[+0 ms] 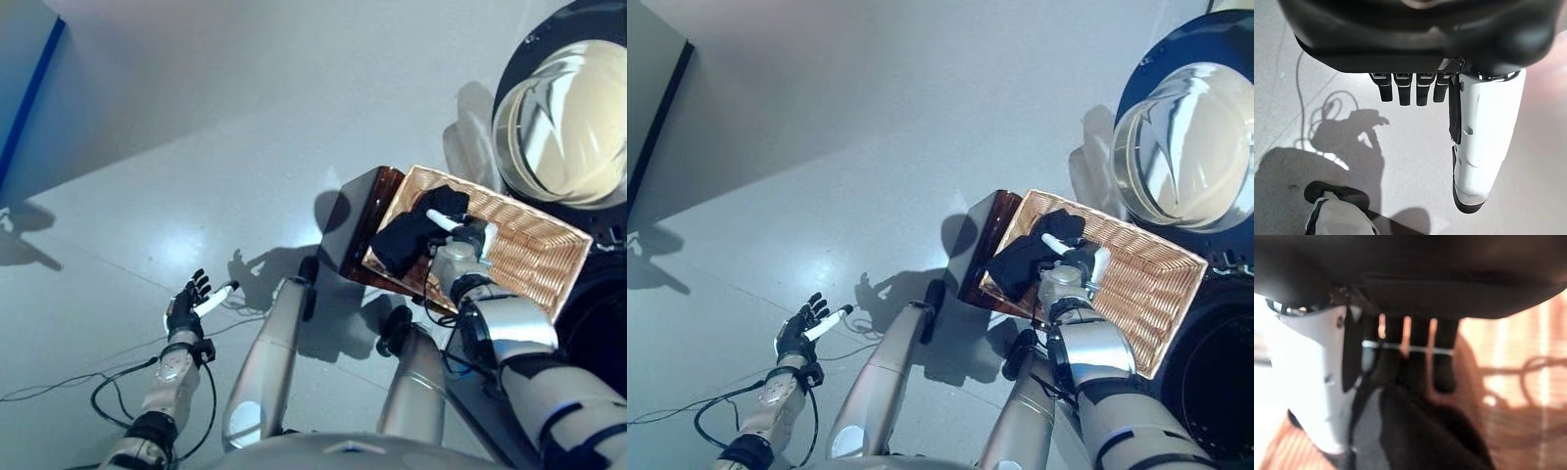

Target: Pick up the clothes and place them into the washing machine

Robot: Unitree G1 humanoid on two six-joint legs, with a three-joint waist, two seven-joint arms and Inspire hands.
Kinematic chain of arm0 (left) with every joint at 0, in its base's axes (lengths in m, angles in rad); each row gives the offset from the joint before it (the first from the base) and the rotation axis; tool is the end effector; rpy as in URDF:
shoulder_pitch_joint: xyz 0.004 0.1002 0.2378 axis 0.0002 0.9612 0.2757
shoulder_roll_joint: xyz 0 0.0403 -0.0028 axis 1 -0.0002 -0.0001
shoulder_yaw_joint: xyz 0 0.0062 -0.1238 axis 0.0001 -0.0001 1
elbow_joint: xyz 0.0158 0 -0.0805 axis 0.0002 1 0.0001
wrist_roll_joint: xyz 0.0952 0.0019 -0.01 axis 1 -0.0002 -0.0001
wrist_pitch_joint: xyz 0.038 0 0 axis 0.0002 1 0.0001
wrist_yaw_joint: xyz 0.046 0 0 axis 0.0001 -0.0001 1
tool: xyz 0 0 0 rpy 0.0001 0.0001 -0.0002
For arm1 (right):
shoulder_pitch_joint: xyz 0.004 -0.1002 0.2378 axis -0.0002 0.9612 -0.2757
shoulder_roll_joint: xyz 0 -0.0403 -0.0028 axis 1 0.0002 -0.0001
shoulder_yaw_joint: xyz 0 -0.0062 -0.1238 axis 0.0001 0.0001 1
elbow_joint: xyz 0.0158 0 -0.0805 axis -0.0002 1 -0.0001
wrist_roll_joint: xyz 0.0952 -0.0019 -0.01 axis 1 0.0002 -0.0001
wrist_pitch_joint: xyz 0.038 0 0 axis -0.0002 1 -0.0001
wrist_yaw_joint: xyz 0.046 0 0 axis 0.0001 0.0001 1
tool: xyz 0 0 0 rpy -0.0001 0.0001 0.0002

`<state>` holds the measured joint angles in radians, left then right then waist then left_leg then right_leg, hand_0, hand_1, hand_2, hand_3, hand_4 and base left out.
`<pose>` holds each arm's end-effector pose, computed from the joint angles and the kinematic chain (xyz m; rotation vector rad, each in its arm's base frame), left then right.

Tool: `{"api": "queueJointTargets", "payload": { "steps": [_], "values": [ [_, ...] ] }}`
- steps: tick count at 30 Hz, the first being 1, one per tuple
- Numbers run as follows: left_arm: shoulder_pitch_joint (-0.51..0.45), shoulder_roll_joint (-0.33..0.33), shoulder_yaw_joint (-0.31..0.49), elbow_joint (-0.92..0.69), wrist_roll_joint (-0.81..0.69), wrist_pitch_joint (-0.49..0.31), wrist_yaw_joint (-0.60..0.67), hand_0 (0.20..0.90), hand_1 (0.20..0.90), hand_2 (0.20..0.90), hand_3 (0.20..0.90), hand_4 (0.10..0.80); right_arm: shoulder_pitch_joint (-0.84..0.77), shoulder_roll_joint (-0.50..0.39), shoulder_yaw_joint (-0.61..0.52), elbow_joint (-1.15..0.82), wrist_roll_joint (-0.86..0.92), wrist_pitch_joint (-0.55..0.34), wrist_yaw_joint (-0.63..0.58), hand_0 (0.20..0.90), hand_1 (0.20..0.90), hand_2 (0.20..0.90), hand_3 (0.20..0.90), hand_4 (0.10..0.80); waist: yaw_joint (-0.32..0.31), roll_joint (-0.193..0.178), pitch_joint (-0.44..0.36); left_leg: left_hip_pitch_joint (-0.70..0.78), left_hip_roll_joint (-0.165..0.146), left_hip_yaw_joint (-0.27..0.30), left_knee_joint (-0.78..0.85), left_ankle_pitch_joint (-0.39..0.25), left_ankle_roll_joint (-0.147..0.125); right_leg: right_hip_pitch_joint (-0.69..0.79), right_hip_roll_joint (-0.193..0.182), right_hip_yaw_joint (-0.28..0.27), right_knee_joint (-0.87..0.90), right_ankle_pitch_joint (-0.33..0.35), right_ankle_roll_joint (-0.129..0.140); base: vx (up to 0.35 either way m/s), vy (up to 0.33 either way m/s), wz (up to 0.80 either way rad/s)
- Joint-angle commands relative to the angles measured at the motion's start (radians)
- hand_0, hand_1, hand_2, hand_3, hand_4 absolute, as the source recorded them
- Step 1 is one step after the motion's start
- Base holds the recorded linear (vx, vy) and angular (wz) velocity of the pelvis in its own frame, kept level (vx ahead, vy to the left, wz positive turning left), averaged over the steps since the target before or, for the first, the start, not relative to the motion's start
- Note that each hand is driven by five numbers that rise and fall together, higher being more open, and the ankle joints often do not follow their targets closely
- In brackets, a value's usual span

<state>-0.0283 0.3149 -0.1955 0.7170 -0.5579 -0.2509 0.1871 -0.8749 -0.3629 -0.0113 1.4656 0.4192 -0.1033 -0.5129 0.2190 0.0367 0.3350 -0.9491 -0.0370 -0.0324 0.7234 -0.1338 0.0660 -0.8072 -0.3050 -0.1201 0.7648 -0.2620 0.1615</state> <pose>0.1617 0.2245 -0.0710 -0.0995 0.4639 0.3237 0.3253 -0.2409 0.0382 -0.0129 0.4450 -0.7884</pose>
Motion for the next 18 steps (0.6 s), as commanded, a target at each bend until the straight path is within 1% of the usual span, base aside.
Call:
{"api": "queueJointTargets", "payload": {
  "steps": [1, 3, 4, 5, 6, 8, 9, 11, 12, 15, 16, 18],
  "values": [
    [0.008, 0.036, 0.061, 0.026, 0.011, -0.066, -0.015, 0.9, 0.9, 0.9, 0.9, 0.8, 0.028, -0.143, -0.048, -0.04, 0.096, -0.096, 0.025, 0.2, 0.2, 0.2, 0.2, 0.3, 0.015, 0.001, -0.004, 0.04, 0.031, 0.0, -0.102, 0.045, -0.085, 0.058, 0.03, -0.006, -0.051, 0.1, -0.028, 0.012, 0.013, -0.12],
    [0.004, 0.035, 0.064, 0.032, 0.004, -0.066, -0.021, 0.9, 0.9, 0.9, 0.9, 0.8, 0.037, -0.151, -0.076, -0.05, 0.169, -0.117, 0.053, 0.2, 0.2, 0.2, 0.2, 0.3, 0.008, -0.003, -0.005, 0.059, 0.033, 0.005, -0.136, 0.059, -0.088, 0.074, 0.034, -0.003, -0.091, 0.116, -0.025, -0.054, 0.025, -0.09],
    [0.002, 0.037, 0.064, 0.032, 0.002, -0.067, -0.025, 0.9, 0.9, 0.9, 0.9, 0.8, 0.044, -0.153, -0.085, -0.051, 0.19, -0.123, 0.063, 0.2, 0.2, 0.2, 0.2, 0.3, 0.008, 0.0, 0.001, 0.061, 0.036, 0.015, -0.169, 0.106, -0.083, 0.076, 0.036, -0.012, -0.128, 0.157, -0.033, -0.11, 0.037, -0.08],
    [0.0, 0.035, 0.064, 0.033, 0.002, -0.065, -0.027, 0.9, 0.9, 0.9, 0.9, 0.8, 0.05, -0.151, -0.093, -0.055, 0.217, -0.132, 0.073, 0.2, 0.2, 0.2, 0.2, 0.3, 0.006, -0.001, 0.001, 0.074, 0.038, 0.016, -0.188, 0.115, -0.083, 0.086, 0.039, -0.012, -0.146, 0.166, -0.031, -0.009, 0.023, -0.1],
    [0.001, 0.033, 0.065, 0.033, -0.002, -0.067, -0.03, 0.9, 0.9, 0.9, 0.9, 0.8, 0.058, -0.149, -0.1, -0.065, 0.251, -0.143, 0.087, 0.2, 0.2, 0.2, 0.2, 0.3, 0.001, -0.006, -0.001, 0.099, 0.037, 0.015, -0.204, 0.091, -0.09, 0.107, 0.042, -0.001, -0.163, 0.151, -0.02, 0.102, -0.003, -0.16],
    [0.005, 0.029, 0.067, 0.033, -0.006, -0.066, -0.035, 0.9, 0.9, 0.9, 0.9, 0.8, 0.071, -0.144, -0.11, -0.073, 0.292, -0.156, 0.109, 0.2, 0.2, 0.2, 0.2, 0.3, -0.003, -0.008, 0.001, 0.122, 0.038, 0.021, -0.235, 0.104, -0.089, 0.123, 0.047, 0.002, -0.194, 0.167, -0.019, 0.0, 0.034, -0.24],
    [0.007, 0.027, 0.071, 0.034, -0.011, -0.069, -0.037, 0.9, 0.9, 0.9, 0.9, 0.8, 0.077, -0.141, -0.119, -0.086, 0.326, -0.169, 0.123, 0.2, 0.2, 0.2, 0.2, 0.3, -0.003, -0.006, 0.007, 0.128, 0.043, 0.03, -0.267, 0.15, -0.085, 0.125, 0.047, -0.005, -0.224, 0.205, -0.026, -0.102, 0.056, -0.2],
    [0.001, 0.015, 0.079, 0.06, -0.024, -0.07, -0.044, 0.9, 0.9, 0.9, 0.9, 0.8, 0.107, -0.128, -0.146, -0.104, 0.387, -0.193, 0.146, 0.2, 0.2, 0.2, 0.2, 0.3, -0.013, -0.008, 0.003, 0.16, 0.043, 0.032, -0.325, 0.17, -0.088, 0.148, 0.05, 0.0, -0.276, 0.227, -0.021, -0.029, 0.028, -0.17],
    [0.001, 0.016, 0.079, 0.06, -0.024, -0.07, -0.045, 0.9, 0.9, 0.9, 0.9, 0.8, 0.109, -0.127, -0.146, -0.104, 0.388, -0.193, 0.146, 0.2, 0.2, 0.2, 0.2, 0.3, -0.012, -0.009, 0.005, 0.166, 0.043, 0.032, -0.329, 0.172, -0.088, 0.152, 0.05, 0.0, -0.28, 0.229, -0.021, 0.034, 0.016, -0.16],
    [-0.001, 0.004, 0.085, 0.074, -0.035, -0.074, -0.052, 0.9, 0.9, 0.9, 0.9, 0.8, 0.15, -0.107, -0.179, -0.136, 0.475, -0.227, 0.178, 0.2, 0.2, 0.2, 0.2, 0.3, -0.029, -0.013, 0.002, 0.213, 0.047, 0.043, -0.389, 0.195, -0.093, 0.188, 0.054, 0.012, -0.341, 0.258, -0.015, 0.028, 0.025, -0.13],
    [-0.001, 0.004, 0.085, 0.074, -0.035, -0.074, -0.052, 0.9, 0.9, 0.9, 0.9, 0.8, 0.151, -0.107, -0.179, -0.136, 0.476, -0.227, 0.179, 0.2, 0.2, 0.2, 0.2, 0.3, -0.028, -0.013, 0.004, 0.218, 0.047, 0.044, -0.393, 0.196, -0.093, 0.192, 0.054, 0.012, -0.344, 0.259, -0.015, 0.029, 0.013, -0.16],
    [-0.001, -0.003, 0.087, 0.09, -0.04, -0.074, -0.059, 0.9, 0.9, 0.9, 0.9, 0.8, 0.169, -0.1, -0.206, -0.146, 0.532, -0.245, 0.198, 0.2, 0.2, 0.2, 0.2, 0.3, -0.036, -0.013, 0.001, 0.239, 0.049, 0.045, -0.419, 0.203, -0.093, 0.208, 0.054, 0.017, -0.37, 0.269, -0.013, 0.025, 0.01, -0.2]
  ]
}}
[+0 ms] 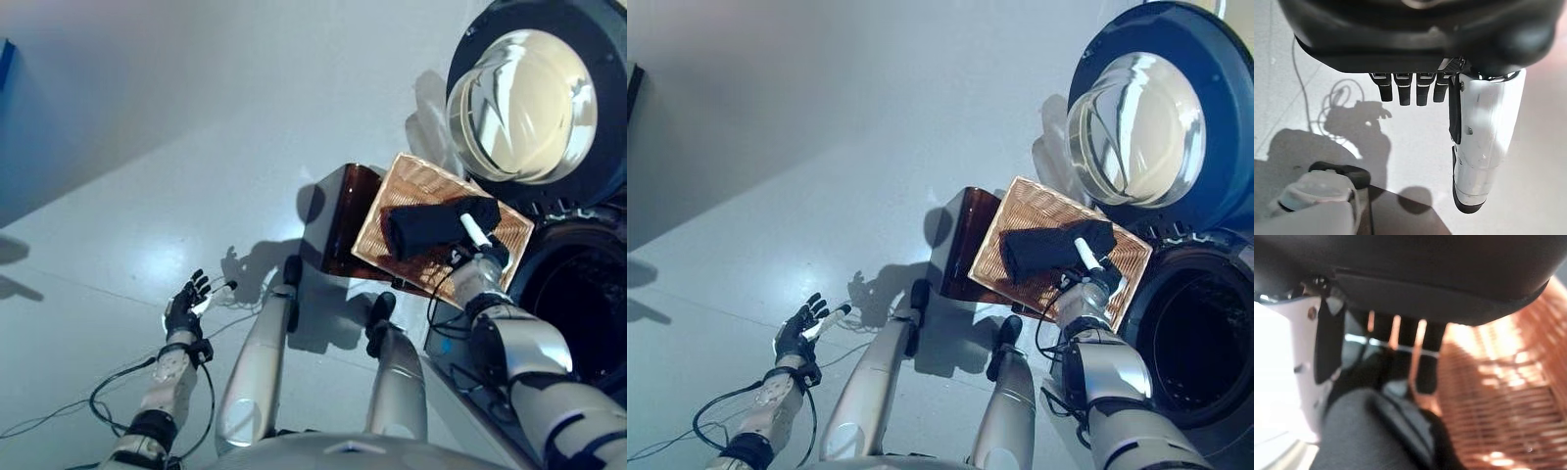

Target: Pick up the clothes and place them into the washing machine

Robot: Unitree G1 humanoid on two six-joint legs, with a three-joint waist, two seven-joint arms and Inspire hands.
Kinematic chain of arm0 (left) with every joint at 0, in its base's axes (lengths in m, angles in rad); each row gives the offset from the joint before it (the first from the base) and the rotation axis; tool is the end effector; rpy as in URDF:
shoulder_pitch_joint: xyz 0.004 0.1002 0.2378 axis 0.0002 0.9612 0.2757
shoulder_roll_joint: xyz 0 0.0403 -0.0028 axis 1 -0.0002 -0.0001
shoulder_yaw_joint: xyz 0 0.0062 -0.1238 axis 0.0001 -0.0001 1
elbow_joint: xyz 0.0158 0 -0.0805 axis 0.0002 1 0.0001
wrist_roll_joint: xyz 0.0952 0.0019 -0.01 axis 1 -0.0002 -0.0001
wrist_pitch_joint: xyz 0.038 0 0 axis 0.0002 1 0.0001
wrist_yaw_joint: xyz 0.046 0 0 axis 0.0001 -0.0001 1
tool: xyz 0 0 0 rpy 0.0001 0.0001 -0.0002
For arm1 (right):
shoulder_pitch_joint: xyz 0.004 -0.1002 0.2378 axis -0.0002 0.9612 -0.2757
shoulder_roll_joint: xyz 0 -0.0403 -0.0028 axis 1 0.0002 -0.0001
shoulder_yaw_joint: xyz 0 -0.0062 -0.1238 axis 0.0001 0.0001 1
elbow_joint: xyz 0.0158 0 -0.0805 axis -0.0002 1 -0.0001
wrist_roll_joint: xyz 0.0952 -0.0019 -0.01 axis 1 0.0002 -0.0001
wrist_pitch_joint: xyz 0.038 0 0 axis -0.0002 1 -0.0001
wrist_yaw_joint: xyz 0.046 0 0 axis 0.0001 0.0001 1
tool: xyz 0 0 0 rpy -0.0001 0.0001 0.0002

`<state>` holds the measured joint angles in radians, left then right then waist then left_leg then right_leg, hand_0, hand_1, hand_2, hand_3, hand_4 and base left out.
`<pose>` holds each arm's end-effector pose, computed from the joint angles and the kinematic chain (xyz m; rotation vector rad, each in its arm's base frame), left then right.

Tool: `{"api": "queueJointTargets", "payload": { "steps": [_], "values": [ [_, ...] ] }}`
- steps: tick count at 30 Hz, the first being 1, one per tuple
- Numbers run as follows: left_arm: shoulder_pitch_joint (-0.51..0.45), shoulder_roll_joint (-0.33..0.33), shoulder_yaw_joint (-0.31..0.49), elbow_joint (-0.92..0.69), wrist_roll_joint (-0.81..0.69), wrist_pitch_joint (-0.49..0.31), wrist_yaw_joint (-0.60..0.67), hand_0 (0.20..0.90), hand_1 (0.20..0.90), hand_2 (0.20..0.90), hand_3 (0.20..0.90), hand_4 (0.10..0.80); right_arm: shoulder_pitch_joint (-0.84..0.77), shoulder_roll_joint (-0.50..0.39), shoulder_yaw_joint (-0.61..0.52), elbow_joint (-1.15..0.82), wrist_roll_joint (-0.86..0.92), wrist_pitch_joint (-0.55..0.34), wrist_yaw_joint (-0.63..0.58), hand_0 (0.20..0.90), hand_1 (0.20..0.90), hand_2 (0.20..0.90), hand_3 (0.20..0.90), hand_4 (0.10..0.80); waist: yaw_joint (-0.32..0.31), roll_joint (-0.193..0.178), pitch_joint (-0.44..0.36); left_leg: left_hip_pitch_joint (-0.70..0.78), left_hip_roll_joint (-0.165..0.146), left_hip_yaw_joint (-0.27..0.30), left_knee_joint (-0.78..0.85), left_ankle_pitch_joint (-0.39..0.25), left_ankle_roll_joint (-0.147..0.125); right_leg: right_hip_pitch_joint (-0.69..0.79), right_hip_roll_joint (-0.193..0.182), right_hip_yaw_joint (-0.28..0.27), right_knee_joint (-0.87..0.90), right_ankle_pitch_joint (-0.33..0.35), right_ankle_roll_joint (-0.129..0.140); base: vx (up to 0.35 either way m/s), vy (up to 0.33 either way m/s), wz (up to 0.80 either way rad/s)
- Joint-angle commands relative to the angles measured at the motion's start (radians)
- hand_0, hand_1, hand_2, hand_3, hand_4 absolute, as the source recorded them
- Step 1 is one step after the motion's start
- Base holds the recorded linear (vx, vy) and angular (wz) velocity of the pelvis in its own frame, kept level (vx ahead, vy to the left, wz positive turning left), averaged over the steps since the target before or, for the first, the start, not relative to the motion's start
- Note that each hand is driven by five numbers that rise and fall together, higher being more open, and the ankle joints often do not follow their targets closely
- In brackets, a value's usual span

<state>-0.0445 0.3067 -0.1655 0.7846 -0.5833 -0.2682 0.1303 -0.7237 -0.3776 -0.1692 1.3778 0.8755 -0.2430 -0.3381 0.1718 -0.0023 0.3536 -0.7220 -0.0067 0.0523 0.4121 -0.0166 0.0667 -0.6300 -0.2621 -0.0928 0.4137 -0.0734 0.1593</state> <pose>0.1602 0.2300 -0.0755 -0.1371 0.4786 0.3285 0.2950 -0.2680 0.0134 0.5681 0.3308 -0.9050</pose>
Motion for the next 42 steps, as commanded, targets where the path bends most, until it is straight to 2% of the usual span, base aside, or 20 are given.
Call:
{"api": "queueJointTargets", "payload": {
  "steps": [1, 5, 8, 15, 23, 31, 33, 36, 42],
  "values": [
    [0.016, 0.003, 0.059, 0.027, -0.016, -0.057, -0.003, 0.9, 0.9, 0.9, 0.9, 0.8, 0.027, -0.082, -0.058, -0.069, 0.102, -0.114, 0.035, 0.2, 0.2, 0.2, 0.2, 0.3, 0.008, 0.027, -0.019, 0.022, 0.019, -0.038, -0.117, 0.089, -0.095, 0.039, 0.01, -0.006, -0.031, 0.083, -0.01, 0.021, 0.03, -0.17],
    [0.016, -0.008, 0.064, 0.037, -0.026, -0.061, -0.011, 0.9, 0.9, 0.9, 0.9, 0.8, 0.065, -0.059, -0.086, -0.121, 0.174, -0.148, 0.067, 0.2, 0.2, 0.2, 0.2, 0.3, -0.008, 0.033, -0.015, 0.047, 0.024, -0.023, -0.124, 0.093, -0.098, 0.057, 0.011, 0.01, -0.049, 0.094, -0.011, 0.017, 0.022, -0.13],
    [0.017, -0.017, 0.064, 0.06, -0.028, -0.061, -0.015, 0.9, 0.9, 0.9, 0.9, 0.8, 0.081, -0.063, -0.079, -0.139, 0.16, -0.146, 0.065, 0.2, 0.2, 0.2, 0.2, 0.3, -0.018, 0.043, -0.017, 0.067, 0.03, -0.013, -0.128, 0.089, -0.099, 0.06, 0.012, 0.027, -0.048, 0.093, -0.013, 0.01, 0.026, -0.27],
    [0.034, -0.041, 0.068, 0.078, -0.035, -0.069, -0.028, 0.9, 0.9, 0.9, 0.9, 0.8, 0.088, -0.062, -0.127, -0.214, 0.226, -0.2, 0.072, 0.2, 0.2, 0.2, 0.2, 0.3, -0.04, 0.088, -0.033, 0.103, 0.034, 0.015, -0.144, 0.088, -0.104, 0.062, 0.019, 0.069, -0.055, 0.091, -0.014, 0.005, 0.036, -0.19],
    [0.04, -0.086, 0.056, 0.112, -0.051, -0.067, -0.04, 0.9, 0.9, 0.9, 0.9, 0.8, 0.173, 0.048, -0.238, -0.376, 0.47, -0.323, 0.188, 0.2, 0.2, 0.2, 0.2, 0.3, -0.069, 0.121, -0.067, 0.125, 0.032, 0.023, -0.149, 0.08, -0.106, 0.064, 0.017, 0.086, -0.046, 0.076, -0.016, 0.025, 0.022, -0.12],
    [0.048, -0.105, 0.062, 0.116, -0.052, -0.076, -0.042, 0.9, 0.9, 0.9, 0.9, 0.8, 0.23, 0.076, -0.233, -0.487, 0.461, -0.37, 0.204, 0.2, 0.2, 0.2, 0.2, 0.3, -0.093, 0.132, -0.086, 0.126, 0.032, 0.03, -0.149, 0.075, -0.109, 0.053, 0.022, 0.1, -0.038, 0.078, -0.017, -0.001, 0.0, -0.01],
    [0.049, -0.105, 0.069, 0.119, -0.051, -0.079, -0.041, 0.9, 0.9, 0.9, 0.9, 0.8, 0.245, 0.08, -0.222, -0.526, 0.439, -0.381, 0.202, 0.2, 0.2, 0.2, 0.2, 0.3, -0.098, 0.13, -0.088, 0.129, 0.032, 0.031, -0.153, 0.076, -0.111, 0.054, 0.023, 0.103, -0.041, 0.081, -0.017, 0.0, 0.0, 0.0],
    [0.047, -0.106, 0.08, 0.126, -0.037, -0.082, -0.032, 0.9, 0.9, 0.9, 0.9, 0.8, 0.291, 0.074, -0.142, -0.585, 0.3, -0.358, 0.16, 0.2, 0.2, 0.2, 0.2, 0.3, -0.107, 0.117, -0.094, 0.135, 0.037, 0.034, -0.154, 0.08, -0.113, 0.061, 0.027, 0.108, -0.046, 0.09, -0.018, 0.0, 0.0, 0.0],
    [0.05, -0.104, 0.106, 0.112, -0.01, -0.087, -0.031, 0.9, 0.9, 0.9, 0.9, 0.8, 0.356, 0.008, 0.04, -0.68, -0.093, -0.213, 0.048, 0.2, 0.2, 0.2, 0.2, 0.3, -0.122, 0.071, -0.117, 0.185, 0.053, 0.034, -0.175, 0.084, -0.119, 0.108, 0.036, 0.108, -0.078, 0.106, -0.019, 0.045, -0.045, -0.02]
  ]
}}
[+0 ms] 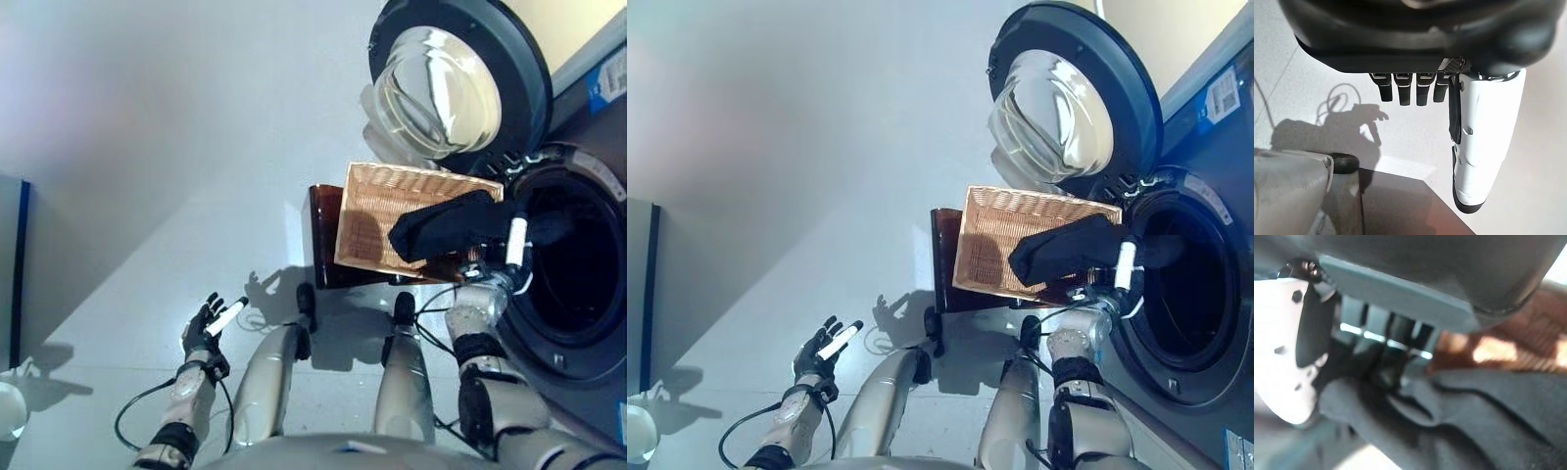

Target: Pick up the clothes and place them into the washing machine

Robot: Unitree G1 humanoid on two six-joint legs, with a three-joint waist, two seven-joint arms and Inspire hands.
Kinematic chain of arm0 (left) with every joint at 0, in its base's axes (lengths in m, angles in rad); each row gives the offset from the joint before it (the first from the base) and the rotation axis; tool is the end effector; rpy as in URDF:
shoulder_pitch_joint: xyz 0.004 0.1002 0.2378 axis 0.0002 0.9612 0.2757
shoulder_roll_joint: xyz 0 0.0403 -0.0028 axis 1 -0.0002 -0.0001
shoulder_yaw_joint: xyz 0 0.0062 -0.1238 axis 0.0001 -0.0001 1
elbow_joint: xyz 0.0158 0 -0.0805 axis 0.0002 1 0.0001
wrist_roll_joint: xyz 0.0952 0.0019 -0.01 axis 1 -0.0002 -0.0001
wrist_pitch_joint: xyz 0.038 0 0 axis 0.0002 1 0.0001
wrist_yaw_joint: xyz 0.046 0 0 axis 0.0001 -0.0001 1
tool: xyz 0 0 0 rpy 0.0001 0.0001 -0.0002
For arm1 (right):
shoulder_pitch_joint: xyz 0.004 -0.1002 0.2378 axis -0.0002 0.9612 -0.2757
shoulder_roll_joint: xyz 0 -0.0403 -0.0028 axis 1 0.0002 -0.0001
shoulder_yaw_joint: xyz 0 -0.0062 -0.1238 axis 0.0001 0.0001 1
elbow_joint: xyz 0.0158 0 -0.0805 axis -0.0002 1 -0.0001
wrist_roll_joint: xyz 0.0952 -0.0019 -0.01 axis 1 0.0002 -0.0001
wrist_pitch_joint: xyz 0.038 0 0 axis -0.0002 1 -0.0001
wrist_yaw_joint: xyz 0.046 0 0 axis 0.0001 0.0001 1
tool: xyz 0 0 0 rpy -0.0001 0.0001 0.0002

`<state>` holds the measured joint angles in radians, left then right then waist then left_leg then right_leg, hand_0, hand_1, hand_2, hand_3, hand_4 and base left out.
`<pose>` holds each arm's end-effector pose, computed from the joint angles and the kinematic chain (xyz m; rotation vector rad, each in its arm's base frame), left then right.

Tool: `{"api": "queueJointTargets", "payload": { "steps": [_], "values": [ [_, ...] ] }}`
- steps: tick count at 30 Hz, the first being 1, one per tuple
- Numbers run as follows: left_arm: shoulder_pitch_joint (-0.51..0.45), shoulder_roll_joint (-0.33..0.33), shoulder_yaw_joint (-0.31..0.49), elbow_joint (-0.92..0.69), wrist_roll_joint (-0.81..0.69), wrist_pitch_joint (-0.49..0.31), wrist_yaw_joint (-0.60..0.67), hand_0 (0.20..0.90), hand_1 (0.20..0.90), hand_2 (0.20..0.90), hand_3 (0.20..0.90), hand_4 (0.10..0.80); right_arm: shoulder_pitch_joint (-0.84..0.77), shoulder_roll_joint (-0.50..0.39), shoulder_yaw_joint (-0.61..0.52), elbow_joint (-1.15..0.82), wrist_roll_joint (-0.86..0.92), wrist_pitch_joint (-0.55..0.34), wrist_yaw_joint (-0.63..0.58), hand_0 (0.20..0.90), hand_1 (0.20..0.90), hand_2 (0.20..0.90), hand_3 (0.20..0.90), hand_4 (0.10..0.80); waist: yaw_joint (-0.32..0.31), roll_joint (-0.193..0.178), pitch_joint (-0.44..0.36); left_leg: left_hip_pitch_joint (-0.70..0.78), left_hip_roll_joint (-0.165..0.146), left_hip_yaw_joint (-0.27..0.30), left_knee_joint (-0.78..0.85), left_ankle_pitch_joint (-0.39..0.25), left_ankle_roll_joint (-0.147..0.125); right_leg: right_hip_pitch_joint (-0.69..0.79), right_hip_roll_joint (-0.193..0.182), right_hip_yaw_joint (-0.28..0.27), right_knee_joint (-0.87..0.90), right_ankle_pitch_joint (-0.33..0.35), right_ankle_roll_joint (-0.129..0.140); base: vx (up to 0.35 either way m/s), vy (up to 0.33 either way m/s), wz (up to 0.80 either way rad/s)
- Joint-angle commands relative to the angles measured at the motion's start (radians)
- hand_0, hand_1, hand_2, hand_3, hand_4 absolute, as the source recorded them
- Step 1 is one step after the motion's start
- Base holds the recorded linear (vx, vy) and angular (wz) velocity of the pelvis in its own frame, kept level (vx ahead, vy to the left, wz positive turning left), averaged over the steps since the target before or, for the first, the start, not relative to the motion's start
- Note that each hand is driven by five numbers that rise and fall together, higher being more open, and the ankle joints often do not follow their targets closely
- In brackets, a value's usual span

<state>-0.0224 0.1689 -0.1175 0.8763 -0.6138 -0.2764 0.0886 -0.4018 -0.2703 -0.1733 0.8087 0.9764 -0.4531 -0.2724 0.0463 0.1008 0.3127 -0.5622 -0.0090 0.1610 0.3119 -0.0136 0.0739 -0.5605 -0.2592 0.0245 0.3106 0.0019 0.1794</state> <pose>0.1416 0.1970 -0.0977 -0.2990 0.5788 0.3525 0.2600 -0.2532 0.0061 0.7179 -0.0755 -0.7887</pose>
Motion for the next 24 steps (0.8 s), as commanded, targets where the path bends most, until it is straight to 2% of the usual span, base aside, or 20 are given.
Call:
{"api": "queueJointTargets", "payload": {
  "steps": [1, 9, 13, 14, 17, 24],
  "values": [
    [0.02, 0.037, 0.062, 0.024, 0.037, -0.073, 0.011, 0.9, 0.9, 0.9, 0.9, 0.8, 0.027, -0.122, 0.089, -0.093, -0.267, 0.043, -0.027, 0.2, 0.2, 0.2, 0.2, 0.3, 0.002, -0.048, -0.082, 0.045, 0.059, -0.077, -0.082, 0.083, -0.13, 0.063, 0.034, -0.011, 0.008, 0.035, -0.038, 0.058, -0.052, -0.04],
    [0.006, 0.047, 0.09, 0.048, 0.065, -0.066, 0.01, 0.9, 0.9, 0.9, 0.9, 0.8, 0.02, -0.173, 0.204, -0.17, -0.391, 0.124, 0.028, 0.2, 0.2, 0.2, 0.2, 0.3, -0.004, -0.09, -0.097, 0.14, 0.072, -0.076, -0.14, 0.101, -0.14, 0.16, 0.045, -0.02, -0.072, 0.063, -0.032, 0.067, -0.032, -0.06],
    [0.007, 0.049, 0.102, 0.058, 0.099, -0.068, 0.014, 0.9, 0.9, 0.9, 0.9, 0.8, 0.042, -0.223, 0.238, -0.257, -0.469, 0.141, 0.057, 0.2, 0.2, 0.2, 0.2, 0.3, -0.01, -0.106, -0.104, 0.177, 0.077, -0.073, -0.154, 0.103, -0.144, 0.2, 0.047, -0.019, -0.103, 0.071, -0.027, 0.072, -0.018, -0.05],
    [0.008, 0.056, 0.105, 0.05, 0.131, -0.071, 0.019, 0.9, 0.9, 0.9, 0.9, 0.8, 0.063, -0.271, 0.249, -0.315, -0.525, 0.149, 0.069, 0.2, 0.2, 0.2, 0.2, 0.3, -0.013, -0.116, -0.111, 0.202, 0.079, -0.074, -0.162, 0.101, -0.146, 0.225, 0.047, -0.024, -0.12, 0.074, -0.024, 0.096, -0.014, -0.07],
    [0.005, 0.065, 0.088, 0.027, 0.179, -0.08, 0.028, 0.9, 0.9, 0.9, 0.9, 0.8, 0.07, -0.323, 0.276, -0.347, -0.6, 0.162, 0.088, 0.2, 0.2, 0.2, 0.2, 0.3, -0.015, -0.127, -0.125, 0.243, 0.086, -0.074, -0.18, 0.102, -0.152, 0.269, 0.051, -0.029, -0.15, 0.077, -0.022, 0.106, -0.012, -0.04],
    [0.002, 0.101, 0.011, -0.063, 0.318, -0.092, 0.059, 0.9, 0.9, 0.9, 0.9, 0.8, 0.038, -0.386, 0.342, -0.399, -0.615, 0.177, 0.15, 0.2, 0.2, 0.2, 0.2, 0.3, -0.019, -0.146, -0.168, 0.338, 0.097, -0.057, -0.237, 0.105, -0.16, 0.358, 0.058, -0.038, -0.218, 0.089, -0.018, 0.091, -0.012, -0.05]
  ]
}}
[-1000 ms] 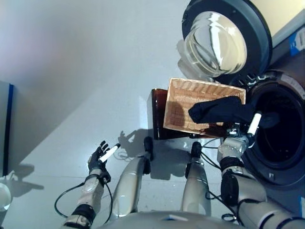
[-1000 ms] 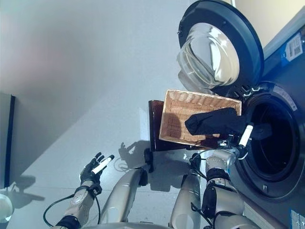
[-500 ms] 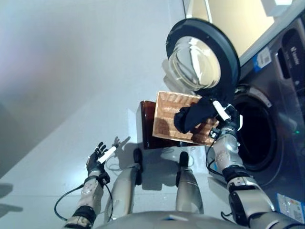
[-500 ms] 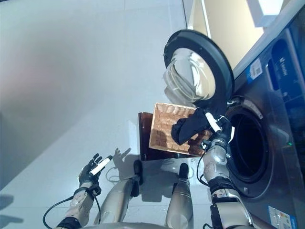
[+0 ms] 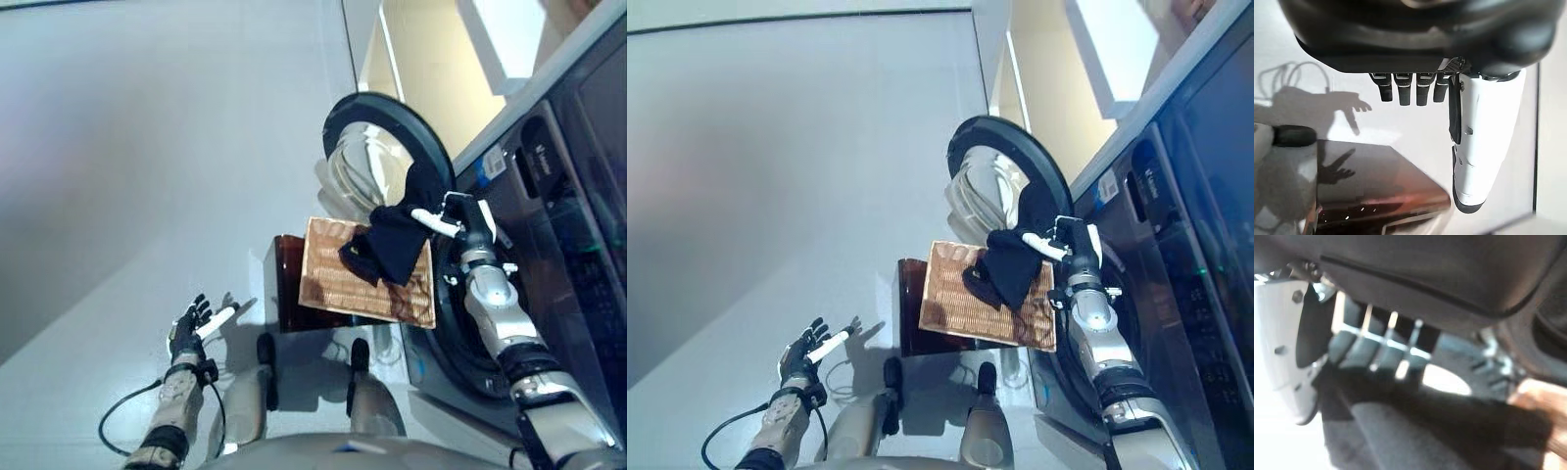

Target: Pick up the clothes and place them into the washing machine

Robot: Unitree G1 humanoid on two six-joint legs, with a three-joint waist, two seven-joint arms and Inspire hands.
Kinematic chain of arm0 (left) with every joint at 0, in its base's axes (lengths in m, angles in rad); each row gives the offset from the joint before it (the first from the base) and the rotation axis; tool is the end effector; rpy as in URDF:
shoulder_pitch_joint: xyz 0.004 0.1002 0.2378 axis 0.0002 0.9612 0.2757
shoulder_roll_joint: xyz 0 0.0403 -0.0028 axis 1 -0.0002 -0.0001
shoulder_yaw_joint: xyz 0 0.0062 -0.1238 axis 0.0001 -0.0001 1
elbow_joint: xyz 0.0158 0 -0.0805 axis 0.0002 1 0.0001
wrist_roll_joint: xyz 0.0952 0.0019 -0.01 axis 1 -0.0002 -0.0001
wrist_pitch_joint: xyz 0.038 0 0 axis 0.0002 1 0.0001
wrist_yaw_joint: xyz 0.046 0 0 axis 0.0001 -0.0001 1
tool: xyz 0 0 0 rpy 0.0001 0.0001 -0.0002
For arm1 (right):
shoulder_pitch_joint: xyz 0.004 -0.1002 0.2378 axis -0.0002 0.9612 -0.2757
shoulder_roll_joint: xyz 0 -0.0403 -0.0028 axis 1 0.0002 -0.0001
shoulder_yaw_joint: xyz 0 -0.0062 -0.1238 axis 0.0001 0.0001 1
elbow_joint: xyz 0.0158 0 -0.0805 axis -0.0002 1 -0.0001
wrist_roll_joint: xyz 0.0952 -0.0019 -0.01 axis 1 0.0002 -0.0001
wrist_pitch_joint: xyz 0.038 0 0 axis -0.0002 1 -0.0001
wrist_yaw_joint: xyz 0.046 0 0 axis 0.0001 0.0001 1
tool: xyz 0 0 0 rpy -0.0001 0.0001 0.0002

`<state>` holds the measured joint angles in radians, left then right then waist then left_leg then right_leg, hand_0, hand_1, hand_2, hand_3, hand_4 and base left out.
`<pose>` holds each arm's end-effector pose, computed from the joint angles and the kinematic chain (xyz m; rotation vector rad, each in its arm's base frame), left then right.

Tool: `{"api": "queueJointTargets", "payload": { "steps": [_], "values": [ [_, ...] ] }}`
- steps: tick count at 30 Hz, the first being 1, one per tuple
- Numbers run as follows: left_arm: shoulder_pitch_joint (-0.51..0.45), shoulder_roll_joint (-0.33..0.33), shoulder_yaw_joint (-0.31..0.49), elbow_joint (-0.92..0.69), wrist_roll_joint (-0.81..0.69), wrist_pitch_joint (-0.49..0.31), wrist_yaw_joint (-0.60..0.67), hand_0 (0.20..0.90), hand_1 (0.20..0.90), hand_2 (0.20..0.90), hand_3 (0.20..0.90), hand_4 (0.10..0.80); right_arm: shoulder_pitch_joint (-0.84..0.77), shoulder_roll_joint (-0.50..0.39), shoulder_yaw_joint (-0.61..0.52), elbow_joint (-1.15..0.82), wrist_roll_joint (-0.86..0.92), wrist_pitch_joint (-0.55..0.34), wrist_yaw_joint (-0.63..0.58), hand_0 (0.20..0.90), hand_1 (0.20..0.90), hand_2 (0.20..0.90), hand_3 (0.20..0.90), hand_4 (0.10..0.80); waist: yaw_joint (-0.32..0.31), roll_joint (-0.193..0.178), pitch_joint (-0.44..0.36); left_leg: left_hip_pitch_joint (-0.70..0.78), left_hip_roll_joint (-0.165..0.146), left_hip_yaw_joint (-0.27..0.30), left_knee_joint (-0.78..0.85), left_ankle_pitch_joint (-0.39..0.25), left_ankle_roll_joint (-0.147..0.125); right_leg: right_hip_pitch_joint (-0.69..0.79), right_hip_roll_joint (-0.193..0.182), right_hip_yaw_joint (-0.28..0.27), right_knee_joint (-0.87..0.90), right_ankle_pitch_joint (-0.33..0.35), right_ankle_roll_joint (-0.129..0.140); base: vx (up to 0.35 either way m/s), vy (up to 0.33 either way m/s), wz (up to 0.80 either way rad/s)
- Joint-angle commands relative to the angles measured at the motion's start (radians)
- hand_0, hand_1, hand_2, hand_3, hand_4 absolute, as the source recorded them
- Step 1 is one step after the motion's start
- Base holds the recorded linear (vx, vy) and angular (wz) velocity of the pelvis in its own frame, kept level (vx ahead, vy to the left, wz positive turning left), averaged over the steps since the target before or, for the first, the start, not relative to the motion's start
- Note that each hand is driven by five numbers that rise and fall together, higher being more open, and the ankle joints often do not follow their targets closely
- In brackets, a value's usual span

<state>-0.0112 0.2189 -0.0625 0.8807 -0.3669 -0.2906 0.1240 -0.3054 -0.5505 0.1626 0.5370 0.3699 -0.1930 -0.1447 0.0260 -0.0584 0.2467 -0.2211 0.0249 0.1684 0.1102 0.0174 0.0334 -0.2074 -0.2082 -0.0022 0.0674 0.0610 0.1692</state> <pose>0.1385 0.2184 -0.0940 -0.0447 0.5657 0.3256 0.2545 -0.2645 0.0352 -0.2304 0.0413 -0.1672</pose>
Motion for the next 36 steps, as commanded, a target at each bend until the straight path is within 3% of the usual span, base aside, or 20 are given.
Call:
{"api": "queueJointTargets", "payload": {
  "steps": [1, 15, 23, 28, 36],
  "values": [
    [-0.01, 0.058, -0.058, -0.081, 0.102, -0.078, 0.024, 0.9, 0.9, 0.9, 0.9, 0.8, -0.056, -0.118, 0.014, -0.144, -0.01, -0.082, 0.037, 0.2, 0.2, 0.2, 0.2, 0.3, -0.001, 0.012, -0.11, 0.008, 0.064, -0.063, -0.043, 0.074, -0.12, 0.014, 0.009, -0.01, 0.019, 0.03, -0.007, 0.095, -0.013, -0.09],
    [-0.075, 0.07, -0.24, -0.068, 0.364, -0.083, 0.04, 0.9, 0.9, 0.9, 0.9, 0.8, -0.063, -0.254, 0.069, -0.374, 0.028, -0.074, 0.144, 0.2, 0.2, 0.2, 0.2, 0.3, -0.041, 0.0, -0.217, 0.166, 0.079, -0.012, -0.129, 0.072, -0.128, 0.127, 0.024, 0.008, -0.033, 0.029, 0.001, 0.077, -0.01, -0.09],
    [-0.134, 0.005, -0.294, -0.045, 0.333, -0.092, 0.059, 0.9, 0.9, 0.9, 0.9, 0.8, -0.056, -0.334, 0.08, -0.507, 0.121, -0.084, 0.183, 0.2, 0.2, 0.2, 0.2, 0.3, -0.063, -0.01, -0.269, 0.217, 0.089, 0.0, -0.166, 0.084, -0.135, 0.17, 0.034, 0.004, -0.063, 0.031, 0.001, 0.019, -0.008, -0.03],
    [-0.14, 0.004, -0.314, -0.073, 0.359, -0.1, 0.07, 0.9, 0.9, 0.9, 0.9, 0.8, 0.002, -0.361, 0.069, -0.569, 0.125, -0.085, 0.212, 0.2, 0.2, 0.2, 0.2, 0.3, -0.063, -0.014, -0.28, 0.227, 0.093, -0.005, -0.172, 0.086, -0.138, 0.184, 0.038, -0.003, -0.066, 0.026, 0.0, 0.005, -0.003, -0.02],
    [-0.176, 0.002, -0.424, -0.119, 0.454, -0.107, 0.062, 0.9, 0.9, 0.9, 0.9, 0.8, 0.101, -0.364, 0.057, -0.648, 0.161, -0.093, 0.249, 0.2, 0.2, 0.2, 0.2, 0.3, -0.056, -0.014, -0.3, 0.24, 0.094, -0.023, -0.168, 0.08, -0.137, 0.214, 0.037, -0.025, -0.07, 0.018, 0.0, 0.014, -0.006, 0.02]
  ]
}}
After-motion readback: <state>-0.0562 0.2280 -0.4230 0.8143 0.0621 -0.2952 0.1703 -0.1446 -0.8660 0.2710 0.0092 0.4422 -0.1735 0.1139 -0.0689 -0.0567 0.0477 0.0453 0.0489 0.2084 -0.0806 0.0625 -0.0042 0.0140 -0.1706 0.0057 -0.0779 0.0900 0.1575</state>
